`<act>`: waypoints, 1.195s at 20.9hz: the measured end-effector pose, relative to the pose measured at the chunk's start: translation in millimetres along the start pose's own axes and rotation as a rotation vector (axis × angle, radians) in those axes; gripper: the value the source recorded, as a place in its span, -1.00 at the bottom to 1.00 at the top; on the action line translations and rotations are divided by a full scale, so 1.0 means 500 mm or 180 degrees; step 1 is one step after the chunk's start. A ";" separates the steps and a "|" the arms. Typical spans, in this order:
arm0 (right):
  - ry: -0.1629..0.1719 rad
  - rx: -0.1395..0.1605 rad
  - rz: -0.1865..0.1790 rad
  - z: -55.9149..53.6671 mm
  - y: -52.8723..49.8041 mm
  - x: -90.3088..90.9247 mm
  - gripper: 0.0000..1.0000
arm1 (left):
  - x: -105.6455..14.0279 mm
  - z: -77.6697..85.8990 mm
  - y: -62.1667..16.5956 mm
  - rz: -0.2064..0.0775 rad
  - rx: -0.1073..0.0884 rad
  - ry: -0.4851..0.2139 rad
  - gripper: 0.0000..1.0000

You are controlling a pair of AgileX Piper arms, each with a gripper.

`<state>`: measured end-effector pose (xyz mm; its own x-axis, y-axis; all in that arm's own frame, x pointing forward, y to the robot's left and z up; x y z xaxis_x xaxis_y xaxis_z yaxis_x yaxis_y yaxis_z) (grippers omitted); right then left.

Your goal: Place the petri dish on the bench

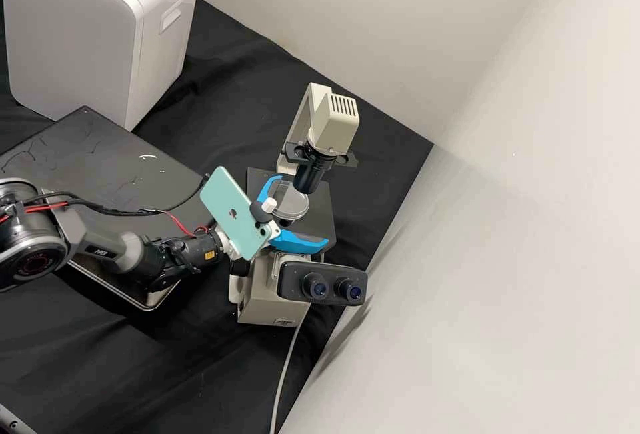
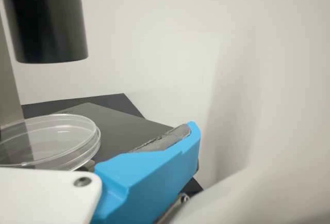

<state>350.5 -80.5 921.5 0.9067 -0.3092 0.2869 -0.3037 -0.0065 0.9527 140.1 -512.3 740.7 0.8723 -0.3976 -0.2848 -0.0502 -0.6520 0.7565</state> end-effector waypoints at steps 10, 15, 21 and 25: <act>-0.0097 0.0024 0.0010 0.003 -0.014 0.007 1.00 | 0.003 0.001 -0.009 -0.0076 0.0022 0.0001 1.00; -0.0027 0.0023 0.0072 -0.018 0.007 -0.018 1.00 | 0.003 0.001 -0.009 -0.0076 0.0022 0.0001 1.00; 0.0123 -0.0049 0.0134 -0.031 0.017 -0.053 1.00 | 0.003 0.001 -0.010 -0.0091 0.0026 0.0002 1.00; 0.0370 -0.0216 0.0154 -0.044 0.007 -0.067 1.00 | 0.005 0.006 -0.018 -0.0157 0.0037 -0.0033 1.00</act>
<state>325.4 -49.2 917.5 0.9204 -0.1954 0.3387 -0.3311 0.0713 0.9409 141.3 -509.3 731.7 0.8687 -0.3716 -0.3277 -0.0131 -0.6784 0.7345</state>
